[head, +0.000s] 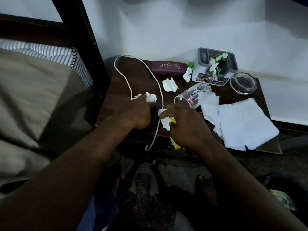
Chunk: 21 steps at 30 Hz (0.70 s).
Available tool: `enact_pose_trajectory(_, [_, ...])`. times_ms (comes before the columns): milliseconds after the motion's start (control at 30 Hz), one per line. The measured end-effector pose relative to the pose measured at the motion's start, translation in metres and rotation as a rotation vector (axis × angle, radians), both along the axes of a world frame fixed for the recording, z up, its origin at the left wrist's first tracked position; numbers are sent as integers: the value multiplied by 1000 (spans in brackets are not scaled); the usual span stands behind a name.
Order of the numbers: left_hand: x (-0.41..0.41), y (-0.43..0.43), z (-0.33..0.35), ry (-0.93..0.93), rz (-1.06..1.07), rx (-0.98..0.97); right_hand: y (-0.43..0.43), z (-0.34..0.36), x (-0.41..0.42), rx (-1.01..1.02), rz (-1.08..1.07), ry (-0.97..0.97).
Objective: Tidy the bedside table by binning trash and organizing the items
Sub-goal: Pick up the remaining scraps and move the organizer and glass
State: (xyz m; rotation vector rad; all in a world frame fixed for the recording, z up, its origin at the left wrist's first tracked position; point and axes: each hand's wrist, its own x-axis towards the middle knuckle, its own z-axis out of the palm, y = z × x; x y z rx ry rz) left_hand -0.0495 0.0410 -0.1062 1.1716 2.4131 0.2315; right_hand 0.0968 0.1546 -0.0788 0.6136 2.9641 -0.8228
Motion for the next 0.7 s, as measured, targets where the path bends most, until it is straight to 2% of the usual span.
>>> enact_pose_trajectory(167, [-2,0,7,139,117,45,2,0,2,-23,5,-33])
enact_pose_trajectory(267, [-3,2,21,161,271,282,2,3,3,-17,11,-72])
enact_pose_trajectory(367, [-4,6,28,75,404,511,2,5,3,-29,24,-146])
enact_pose_trajectory(567, [0,11,25,-17,440,568,-3,-5,0,-6,72,-274])
enact_pose_trajectory(700, [0,11,24,-75,421,543,-3,-8,-1,49,52,-220])
